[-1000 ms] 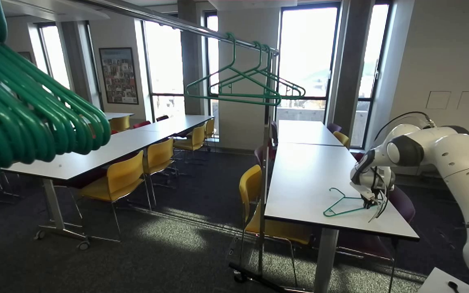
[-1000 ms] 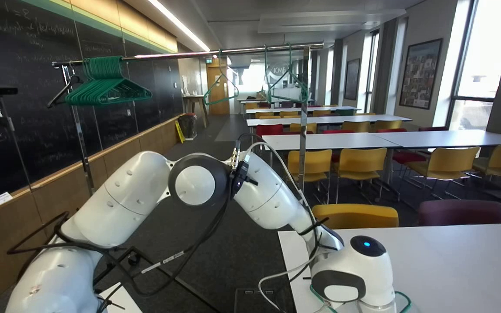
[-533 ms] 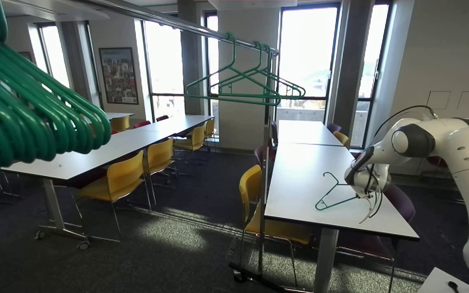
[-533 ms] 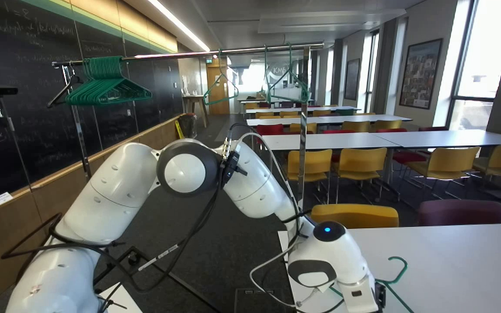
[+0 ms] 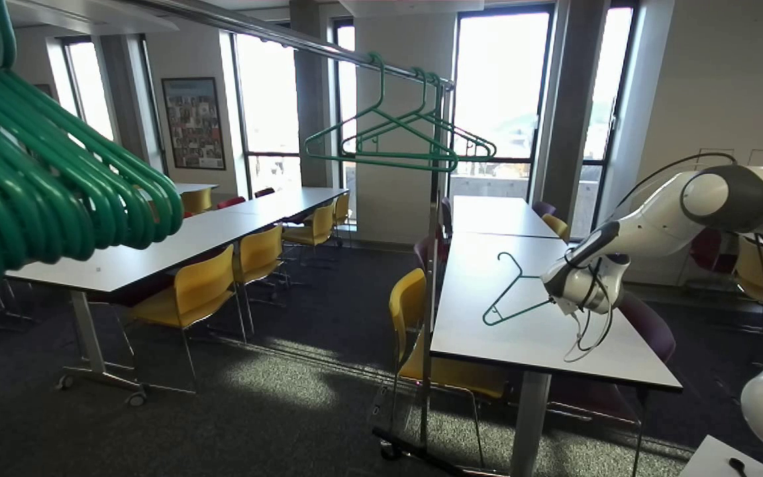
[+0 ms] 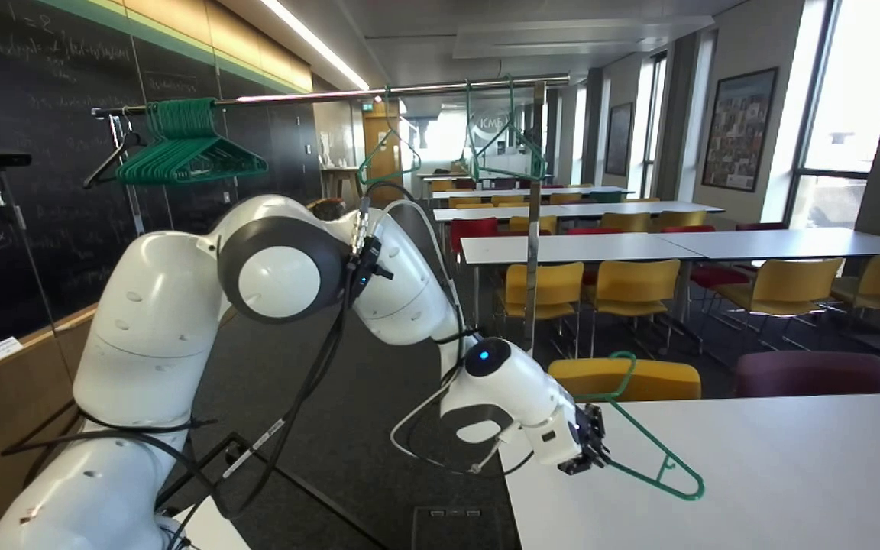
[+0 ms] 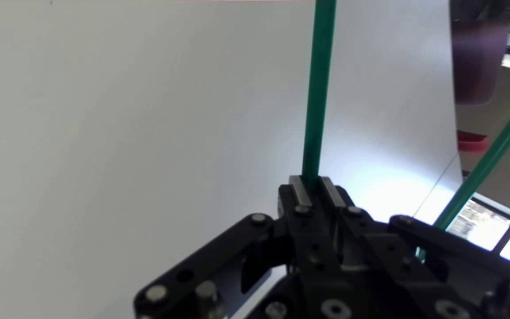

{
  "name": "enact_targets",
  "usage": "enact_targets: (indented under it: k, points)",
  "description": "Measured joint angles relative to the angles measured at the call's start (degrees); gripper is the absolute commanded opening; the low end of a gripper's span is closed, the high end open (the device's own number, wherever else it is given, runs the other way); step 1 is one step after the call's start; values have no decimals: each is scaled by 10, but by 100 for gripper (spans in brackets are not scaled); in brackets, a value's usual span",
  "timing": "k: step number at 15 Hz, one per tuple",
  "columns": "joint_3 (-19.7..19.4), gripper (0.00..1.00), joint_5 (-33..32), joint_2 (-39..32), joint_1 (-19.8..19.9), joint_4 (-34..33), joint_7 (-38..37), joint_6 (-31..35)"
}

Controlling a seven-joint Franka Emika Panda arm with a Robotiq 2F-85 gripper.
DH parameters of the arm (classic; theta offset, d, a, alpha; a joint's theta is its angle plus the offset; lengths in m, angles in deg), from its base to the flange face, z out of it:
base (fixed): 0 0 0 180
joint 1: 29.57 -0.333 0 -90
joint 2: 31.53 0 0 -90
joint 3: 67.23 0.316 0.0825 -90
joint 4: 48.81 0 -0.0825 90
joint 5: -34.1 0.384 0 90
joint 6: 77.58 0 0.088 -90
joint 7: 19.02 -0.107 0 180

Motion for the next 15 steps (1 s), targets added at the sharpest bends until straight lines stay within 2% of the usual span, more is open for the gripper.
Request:
enact_targets:
  k: [1, 3, 5, 7, 9, 11, 15]
  points:
    - [42, 3, -17, 12, 31, 18, -5, 22]
    - [88, 3, -56, 37, 70, 32, -31, 23]
    - [109, 3, -79, 67, 94, 31, -64, 23]
    - [104, 3, -82, 100, 99, 20, -87, 22]
    - [79, 3, -77, 134, 91, 8, -93, 22]
    - [34, 3, -61, 164, 66, -6, -91, 21]
    - [-95, 3, -12, 200, -20, -42, -61, 20]
